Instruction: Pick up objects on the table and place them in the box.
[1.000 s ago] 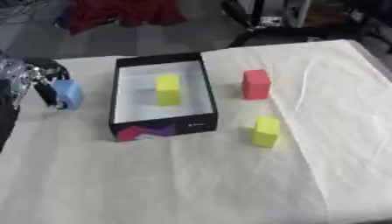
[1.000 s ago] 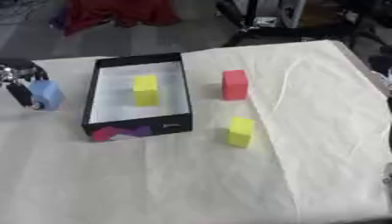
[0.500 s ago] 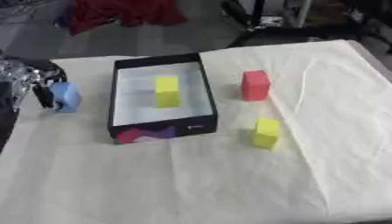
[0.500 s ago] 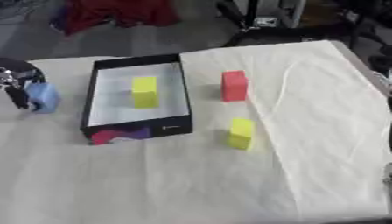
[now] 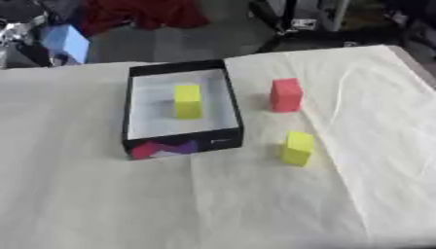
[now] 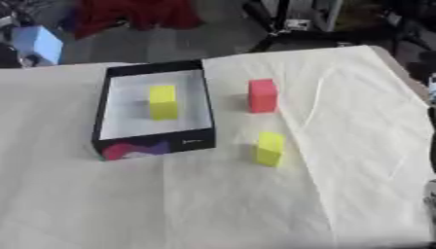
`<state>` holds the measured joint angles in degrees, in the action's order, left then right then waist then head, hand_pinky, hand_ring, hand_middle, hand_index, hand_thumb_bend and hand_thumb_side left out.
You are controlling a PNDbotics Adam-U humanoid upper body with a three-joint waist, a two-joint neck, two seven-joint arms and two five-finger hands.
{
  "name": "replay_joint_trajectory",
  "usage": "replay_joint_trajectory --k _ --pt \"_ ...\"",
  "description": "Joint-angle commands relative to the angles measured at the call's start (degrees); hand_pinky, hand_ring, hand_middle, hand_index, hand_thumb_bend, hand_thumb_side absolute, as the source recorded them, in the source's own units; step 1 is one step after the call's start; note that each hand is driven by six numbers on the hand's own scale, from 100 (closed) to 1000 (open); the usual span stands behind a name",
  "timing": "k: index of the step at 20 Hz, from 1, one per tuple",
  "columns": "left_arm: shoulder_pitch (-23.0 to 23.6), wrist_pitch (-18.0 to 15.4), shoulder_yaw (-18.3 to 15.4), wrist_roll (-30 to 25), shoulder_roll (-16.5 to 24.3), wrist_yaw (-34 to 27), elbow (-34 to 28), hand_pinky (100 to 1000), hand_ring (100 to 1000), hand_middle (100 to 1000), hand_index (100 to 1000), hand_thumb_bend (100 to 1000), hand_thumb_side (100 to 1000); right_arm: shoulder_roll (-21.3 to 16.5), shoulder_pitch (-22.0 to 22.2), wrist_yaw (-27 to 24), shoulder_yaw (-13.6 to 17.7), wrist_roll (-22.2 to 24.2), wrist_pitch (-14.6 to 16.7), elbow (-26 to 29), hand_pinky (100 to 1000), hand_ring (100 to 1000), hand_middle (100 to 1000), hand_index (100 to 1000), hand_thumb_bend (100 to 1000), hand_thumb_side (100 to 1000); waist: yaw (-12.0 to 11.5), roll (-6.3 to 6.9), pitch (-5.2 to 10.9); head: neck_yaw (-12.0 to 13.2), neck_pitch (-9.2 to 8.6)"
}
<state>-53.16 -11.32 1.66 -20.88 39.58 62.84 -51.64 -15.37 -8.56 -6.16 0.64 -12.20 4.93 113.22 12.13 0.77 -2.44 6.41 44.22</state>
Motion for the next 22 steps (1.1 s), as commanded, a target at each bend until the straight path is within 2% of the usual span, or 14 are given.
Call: replay_joint_trajectory --k 1,4,6,11,12,15,16,19,22 --pt "-1.6 -2.8 2.9 -1.7 0.6 -3.6 -6.6 739 500 456 596 295 161 -1.0 -0.6 0.0 0.0 0.2 0.1 1.0 771 683 635 837 100 496 0.2 0.29 0.9 -0.2 -0.1" --pt "-2.1 -5.6 6.8 -5.3 -2.2 -5.5 -10.7 756 511 465 606 298 169 -0.9 -0.6 -0.1 -0.1 0.4 0.1 1.0 771 683 635 837 100 497 0.9 0.21 0.96 0.0 -0.1" --pt "-2.5 -7.0 9.0 -7.6 -4.4 -5.6 -11.8 766 521 476 618 334 197 -0.9 -0.6 -0.1 -0.1 0.5 0.1 0.9 771 683 635 837 100 497 1.2 0.16 1.0 0.0 -0.1" --pt "-2.1 -9.2 12.3 -11.1 -8.6 -3.3 -10.3 784 555 512 655 420 248 -0.7 -0.7 -0.3 -0.2 0.6 0.0 0.8 772 683 635 838 100 499 1.9 0.1 1.02 -0.2 -0.1" --pt "-1.7 -9.5 12.6 -11.6 -9.3 -2.7 -9.5 791 578 537 678 479 288 -0.6 -0.8 -0.3 -0.2 0.6 0.0 0.8 772 683 635 838 100 499 2.0 0.11 1.01 -0.3 -0.1" --pt "-0.8 -10.0 12.9 -11.9 -10.9 -1.1 -7.3 804 622 589 724 539 318 -0.6 -0.9 -0.4 -0.3 0.8 0.1 0.8 772 683 635 838 100 501 2.1 0.11 0.99 -0.6 -0.1" --pt "-0.5 -10.3 13.0 -11.7 -11.3 -0.8 -6.7 813 665 635 766 598 346 -0.6 -0.8 -0.4 -0.3 0.8 0.1 0.8 772 683 635 838 100 500 2.2 0.11 0.98 -0.6 -0.1" --pt "0.2 -11.0 13.4 -11.1 -11.7 -0.7 -6.2 830 722 717 847 800 430 -0.5 -0.9 -0.4 -0.3 0.8 0.1 0.8 773 683 635 838 100 502 2.2 0.07 0.96 -0.7 -0.1" --pt "0.8 -11.4 13.5 -10.9 -10.9 -1.6 -7.5 851 755 756 887 919 494 -0.5 -0.8 -0.3 -0.2 0.8 0.1 0.8 773 683 635 838 100 502 2.1 0.03 0.93 -0.8 -0.1"
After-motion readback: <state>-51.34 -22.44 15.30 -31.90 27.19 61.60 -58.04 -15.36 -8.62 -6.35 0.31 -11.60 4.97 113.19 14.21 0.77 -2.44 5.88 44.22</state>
